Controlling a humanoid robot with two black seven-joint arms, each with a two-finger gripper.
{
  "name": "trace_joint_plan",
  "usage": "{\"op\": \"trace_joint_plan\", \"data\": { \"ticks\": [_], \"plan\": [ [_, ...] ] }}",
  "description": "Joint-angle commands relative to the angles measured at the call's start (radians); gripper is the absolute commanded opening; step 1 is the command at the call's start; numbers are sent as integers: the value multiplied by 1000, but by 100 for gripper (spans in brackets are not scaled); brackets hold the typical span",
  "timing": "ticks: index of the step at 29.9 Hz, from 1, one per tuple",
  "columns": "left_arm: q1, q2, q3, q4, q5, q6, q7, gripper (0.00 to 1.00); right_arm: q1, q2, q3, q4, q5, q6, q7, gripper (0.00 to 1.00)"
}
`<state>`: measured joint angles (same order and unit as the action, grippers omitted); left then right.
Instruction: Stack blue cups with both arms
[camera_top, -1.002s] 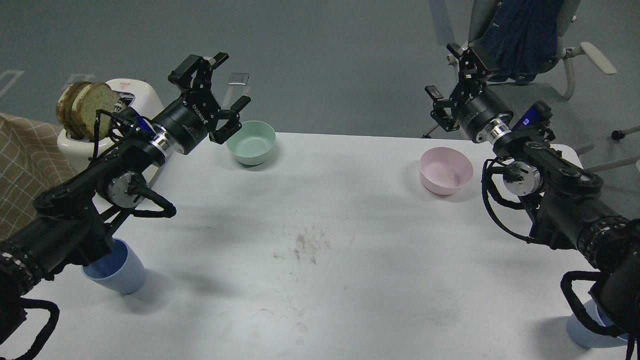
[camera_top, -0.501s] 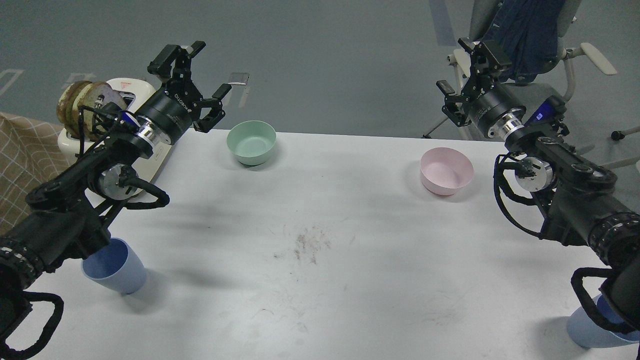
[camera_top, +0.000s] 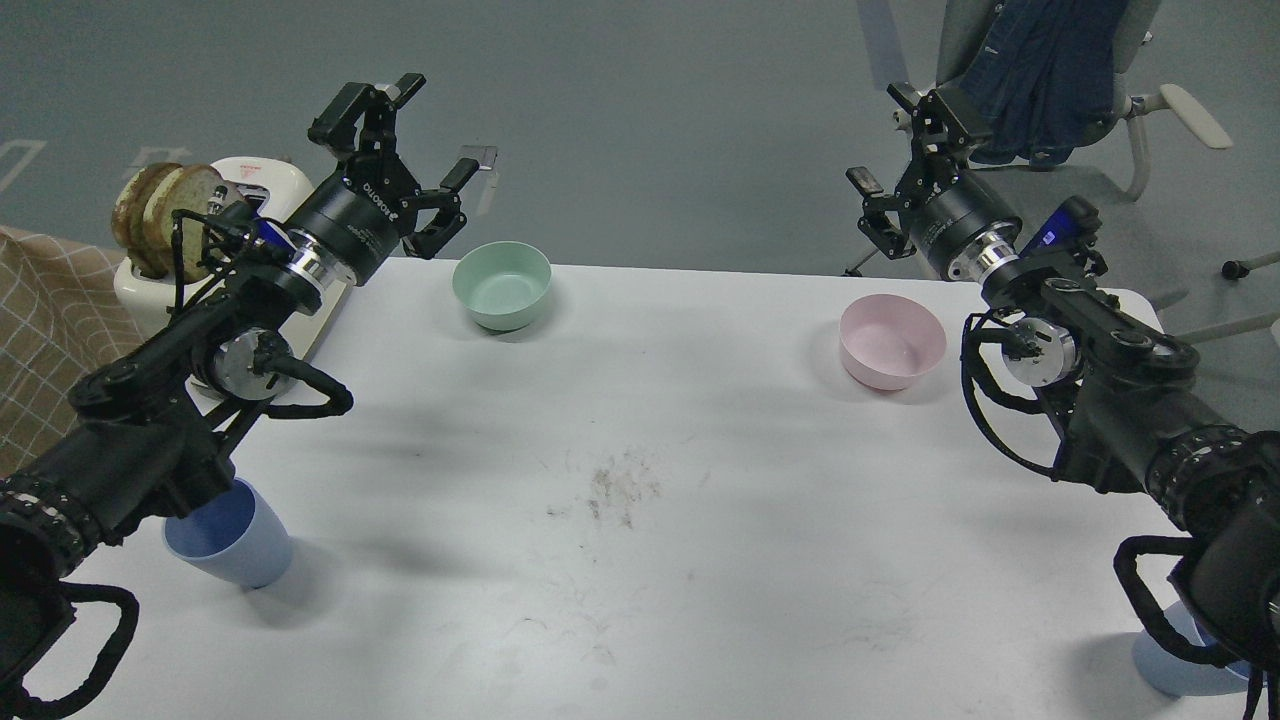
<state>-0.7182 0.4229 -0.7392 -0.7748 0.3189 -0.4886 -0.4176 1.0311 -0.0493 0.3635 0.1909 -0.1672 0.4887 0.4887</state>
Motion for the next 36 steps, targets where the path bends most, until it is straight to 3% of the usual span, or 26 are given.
{"op": "trace_joint_plan", "data": {
  "ticks": [1,36],
  "plan": [
    [-1,2,0,-11,-1,0,-9,98,1,2,2,-2,2,0,0,100],
    [11,39,1,-77,9,0,-4,98,10,20,9,-1,8,0,0,100]
  ]
}}
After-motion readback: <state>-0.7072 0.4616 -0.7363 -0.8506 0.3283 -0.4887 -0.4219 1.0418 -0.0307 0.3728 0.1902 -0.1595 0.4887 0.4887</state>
